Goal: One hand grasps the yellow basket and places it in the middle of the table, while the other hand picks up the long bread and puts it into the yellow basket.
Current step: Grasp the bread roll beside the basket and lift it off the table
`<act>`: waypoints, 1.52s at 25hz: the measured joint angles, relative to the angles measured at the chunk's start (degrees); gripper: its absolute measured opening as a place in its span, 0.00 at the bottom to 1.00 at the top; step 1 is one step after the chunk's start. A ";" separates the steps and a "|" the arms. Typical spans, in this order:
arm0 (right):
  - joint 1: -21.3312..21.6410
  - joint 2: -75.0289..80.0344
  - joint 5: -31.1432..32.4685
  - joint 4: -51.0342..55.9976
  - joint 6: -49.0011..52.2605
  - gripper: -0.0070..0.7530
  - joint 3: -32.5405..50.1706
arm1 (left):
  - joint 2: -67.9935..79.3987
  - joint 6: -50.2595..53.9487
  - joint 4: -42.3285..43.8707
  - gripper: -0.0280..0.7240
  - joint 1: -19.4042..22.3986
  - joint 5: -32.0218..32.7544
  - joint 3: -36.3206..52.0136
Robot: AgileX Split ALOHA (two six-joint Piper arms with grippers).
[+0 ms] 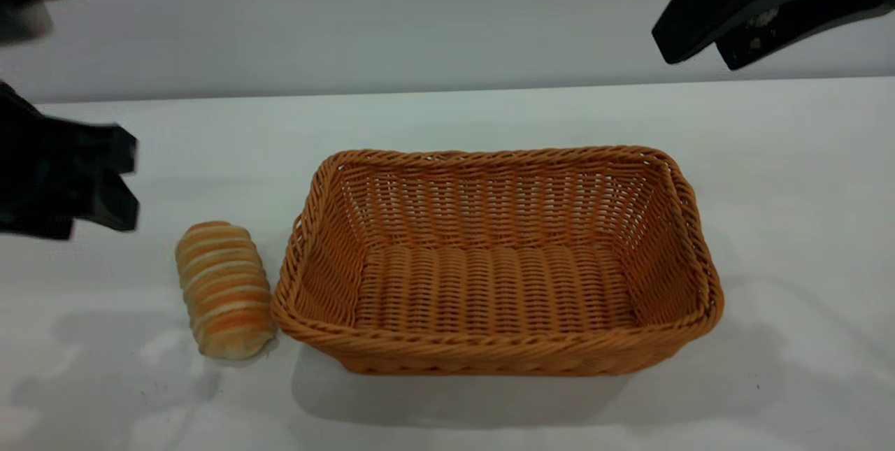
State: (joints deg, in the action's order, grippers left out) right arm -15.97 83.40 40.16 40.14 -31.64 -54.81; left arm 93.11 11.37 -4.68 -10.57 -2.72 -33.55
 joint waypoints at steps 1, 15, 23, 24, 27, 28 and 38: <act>0.00 -0.30 0.76 0.90 -0.97 0.71 0.00 | 2.08 0.24 0.00 0.71 0.00 -1.25 -0.58; 0.00 -0.97 5.19 6.00 -6.86 0.71 0.00 | 24.33 4.81 0.00 0.71 -1.80 -4.87 -15.84; 0.00 -0.97 5.49 7.55 -8.86 0.71 0.00 | 30.63 5.90 0.00 0.71 -2.75 -0.96 -21.31; 0.00 -0.97 5.61 7.90 -9.39 0.71 0.00 | 31.13 5.90 0.00 0.70 -2.75 -0.96 -21.64; 0.00 -0.97 5.86 9.10 -10.55 0.71 0.00 | 32.20 5.97 0.00 0.64 -2.75 -0.96 -22.36; 0.00 -0.97 6.01 9.44 -10.93 0.71 0.00 | 32.31 5.99 0.00 0.59 -2.75 -0.96 -22.36; 0.00 -0.97 6.59 10.48 -12.37 0.71 0.00 | 30.78 -0.33 0.22 0.14 -2.70 0.41 -22.36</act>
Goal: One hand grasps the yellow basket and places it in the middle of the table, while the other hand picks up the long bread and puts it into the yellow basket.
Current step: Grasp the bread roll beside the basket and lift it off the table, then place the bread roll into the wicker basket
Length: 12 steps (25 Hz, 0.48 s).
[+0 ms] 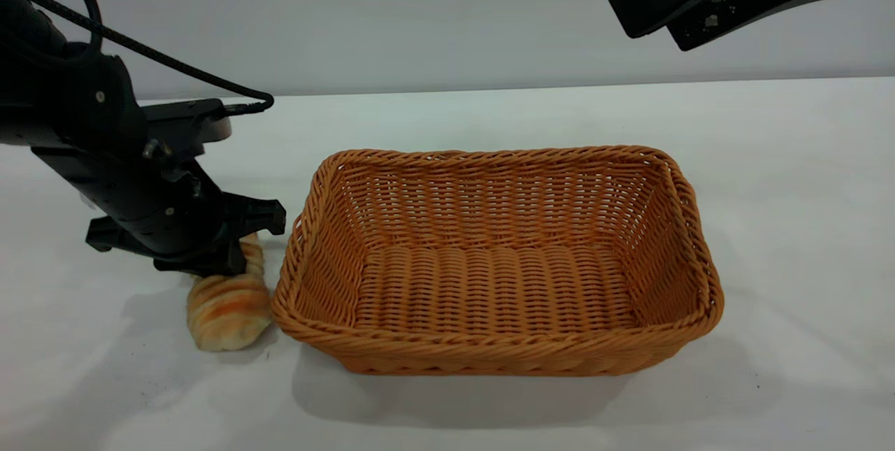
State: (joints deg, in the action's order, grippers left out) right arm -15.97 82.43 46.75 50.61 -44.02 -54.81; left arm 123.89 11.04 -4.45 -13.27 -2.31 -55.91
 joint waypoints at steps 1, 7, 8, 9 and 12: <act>0.00 0.00 0.09 0.00 0.00 0.71 0.00 | -0.92 -0.68 0.00 0.14 0.00 1.09 0.12; 0.00 0.00 0.55 0.36 -0.07 0.71 0.00 | -12.14 -2.23 0.00 0.14 -0.05 3.75 0.36; 0.00 0.00 0.60 0.50 -0.07 0.71 0.00 | -14.33 -2.23 -0.06 0.14 -0.05 4.32 0.36; 0.00 0.00 0.62 0.67 -0.07 0.71 0.00 | -16.37 -2.23 -0.06 0.14 -0.05 4.73 0.36; 0.00 0.00 0.81 0.84 -0.28 0.71 0.00 | -21.45 -2.29 -0.19 0.14 -0.26 5.71 0.58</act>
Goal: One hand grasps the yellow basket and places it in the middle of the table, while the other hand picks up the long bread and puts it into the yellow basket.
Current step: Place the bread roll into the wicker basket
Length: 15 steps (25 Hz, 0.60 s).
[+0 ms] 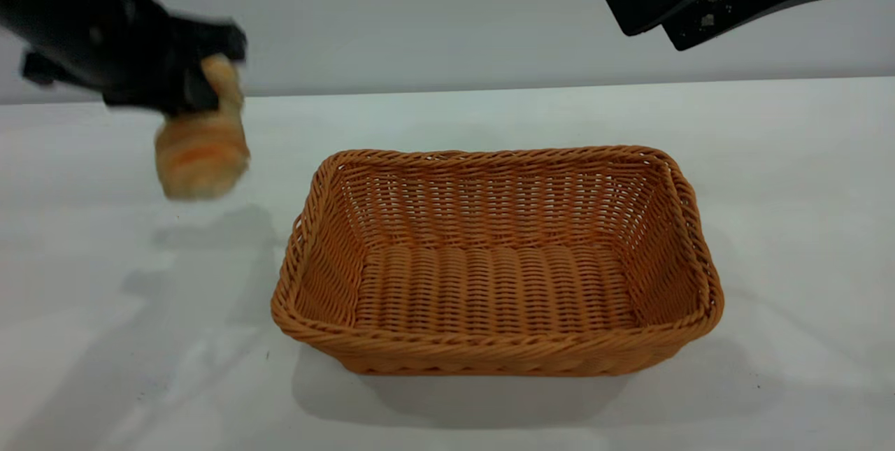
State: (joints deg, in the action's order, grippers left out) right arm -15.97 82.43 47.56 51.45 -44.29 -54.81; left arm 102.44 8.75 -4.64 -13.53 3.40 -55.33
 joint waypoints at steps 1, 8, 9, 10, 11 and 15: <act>0.00 0.00 0.06 0.05 0.00 0.71 0.00 | -1.39 0.00 0.00 0.14 -0.43 0.02 0.00; 0.00 0.00 0.95 1.80 -1.26 0.71 0.00 | -3.29 0.00 -0.04 0.14 -8.94 -1.69 0.07; 0.00 0.00 1.30 2.11 -1.50 0.71 0.00 | -2.93 0.00 -0.04 0.14 -10.67 -2.77 0.07; 0.00 0.00 1.58 2.35 -1.71 0.71 0.00 | -2.29 0.00 -0.04 0.14 -12.07 -4.06 0.07; 0.00 0.00 2.05 2.48 -1.93 0.71 0.00 | -1.49 0.00 -0.04 0.14 -13.63 -5.45 0.07; 0.00 -0.05 4.06 3.39 -2.74 0.71 0.00 | 2.35 0.00 -0.04 0.14 -18.00 -10.88 0.07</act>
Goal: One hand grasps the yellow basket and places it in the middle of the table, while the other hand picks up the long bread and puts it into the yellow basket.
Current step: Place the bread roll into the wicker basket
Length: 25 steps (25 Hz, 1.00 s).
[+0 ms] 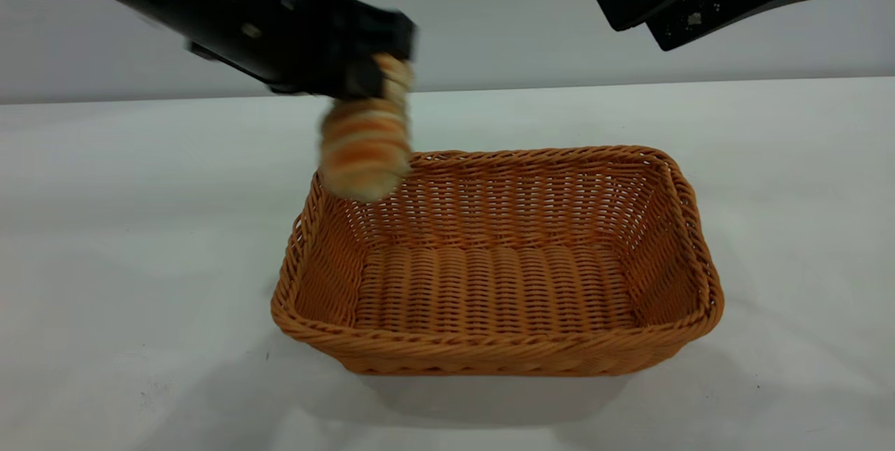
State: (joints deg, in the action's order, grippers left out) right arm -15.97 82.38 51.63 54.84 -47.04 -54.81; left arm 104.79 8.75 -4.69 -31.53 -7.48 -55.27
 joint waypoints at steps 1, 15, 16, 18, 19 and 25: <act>0.00 -0.14 0.26 0.14 -0.13 0.71 0.00 | 1.30 0.00 0.00 0.14 -0.69 -1.38 0.00; 0.00 -10.27 1.06 1.11 -1.49 0.71 0.00 | 11.52 -0.86 1.54 0.49 -1.99 -12.42 0.00; 0.00 -10.85 1.14 1.11 -1.49 0.71 0.00 | 11.52 -0.86 1.54 0.58 -1.99 -13.29 0.00; 0.00 -11.66 1.20 1.11 -1.49 0.71 0.00 | 11.07 -0.41 1.54 0.73 -1.99 -13.80 0.00; 0.00 -11.78 1.33 1.11 -1.49 0.71 0.00 | 10.74 -0.24 1.54 0.78 -1.99 -13.59 0.00; 0.00 -12.52 2.45 1.00 -1.54 0.71 0.00 | 3.39 -5.75 2.54 0.88 -1.99 -7.62 0.00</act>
State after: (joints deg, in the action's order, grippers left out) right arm -15.97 69.86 54.07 55.85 -48.58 -54.81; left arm 108.18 3.00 -2.14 -33.53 -15.10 -55.27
